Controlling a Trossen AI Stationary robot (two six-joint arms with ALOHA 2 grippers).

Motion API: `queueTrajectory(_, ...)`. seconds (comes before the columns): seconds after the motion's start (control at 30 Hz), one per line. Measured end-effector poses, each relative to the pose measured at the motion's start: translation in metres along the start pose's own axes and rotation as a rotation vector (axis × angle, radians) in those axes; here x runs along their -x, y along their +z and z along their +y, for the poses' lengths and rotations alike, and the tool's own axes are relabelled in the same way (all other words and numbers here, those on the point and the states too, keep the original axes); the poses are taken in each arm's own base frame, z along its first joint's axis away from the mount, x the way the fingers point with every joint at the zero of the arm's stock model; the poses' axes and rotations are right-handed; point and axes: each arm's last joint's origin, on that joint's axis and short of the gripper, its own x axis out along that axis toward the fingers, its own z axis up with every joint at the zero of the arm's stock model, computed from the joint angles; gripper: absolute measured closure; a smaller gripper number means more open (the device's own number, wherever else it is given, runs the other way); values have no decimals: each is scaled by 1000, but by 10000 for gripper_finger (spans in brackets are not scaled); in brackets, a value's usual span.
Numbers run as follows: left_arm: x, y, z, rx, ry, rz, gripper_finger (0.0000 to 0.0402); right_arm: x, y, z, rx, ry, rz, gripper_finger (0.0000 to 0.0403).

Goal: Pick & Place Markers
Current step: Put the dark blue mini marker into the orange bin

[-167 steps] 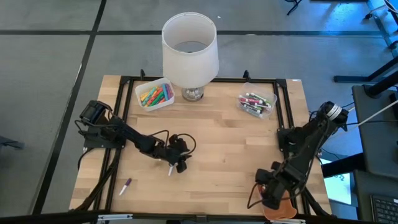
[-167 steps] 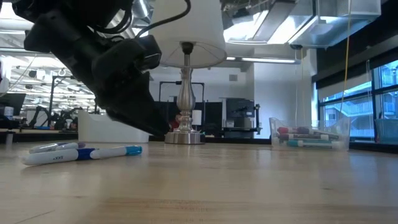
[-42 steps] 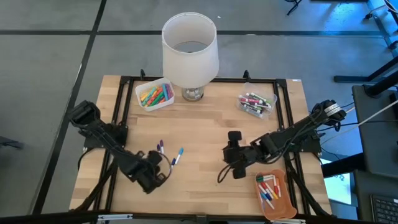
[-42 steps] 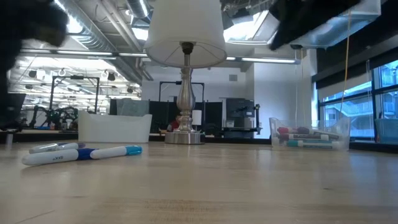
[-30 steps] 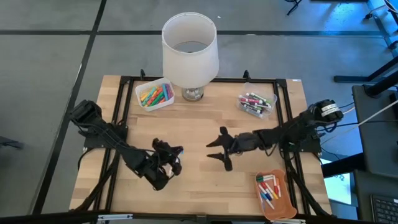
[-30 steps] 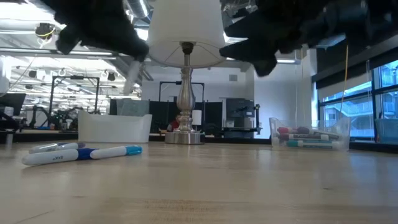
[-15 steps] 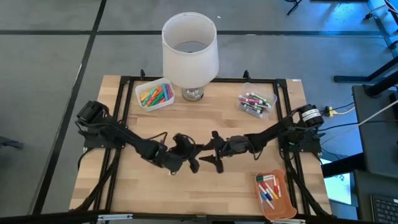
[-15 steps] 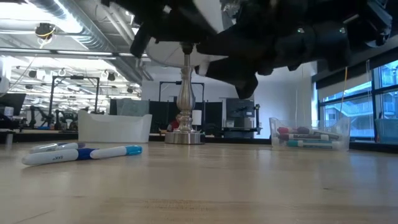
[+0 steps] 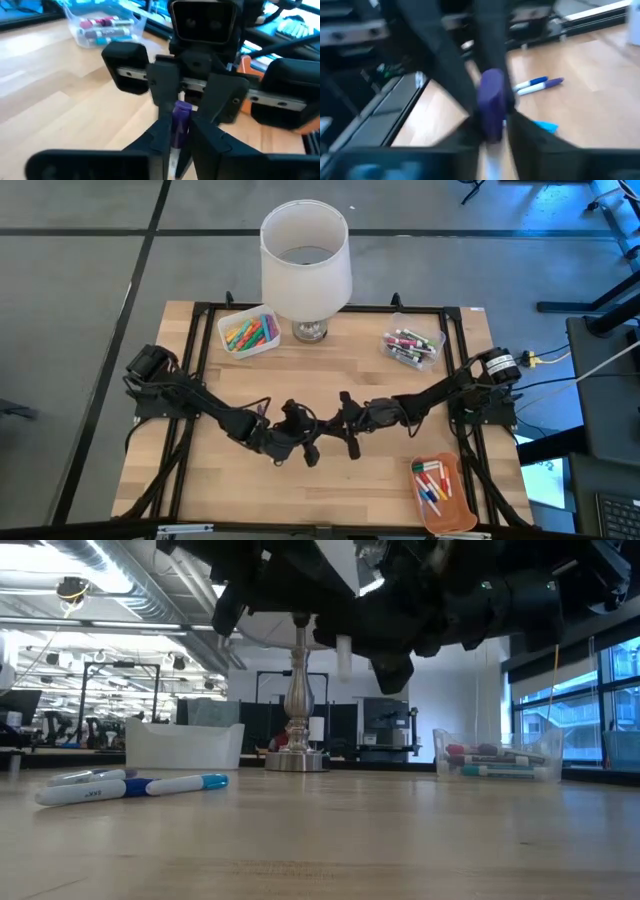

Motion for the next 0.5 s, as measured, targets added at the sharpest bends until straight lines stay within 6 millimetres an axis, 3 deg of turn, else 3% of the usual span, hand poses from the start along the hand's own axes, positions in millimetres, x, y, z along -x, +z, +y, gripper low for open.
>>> queueTrajectory(0.03, 0, -1, 0, -4, -7, 12, 343, 0, -1, 0, 21, 11, 12, 360)
queueTrajectory(0.2, 1, -7, 5, -71, 41, 55, 314, 1, -8, -3, 22, -27, 87, 360)
queueTrajectory(0.4, -3, -22, 24, -287, 262, 84, 296, 3, -21, -9, 26, -126, 211, 360)
queueTrajectory(0.5, -12, -33, 33, -308, 361, 63, 293, 6, -28, -8, 13, -162, 274, 360)
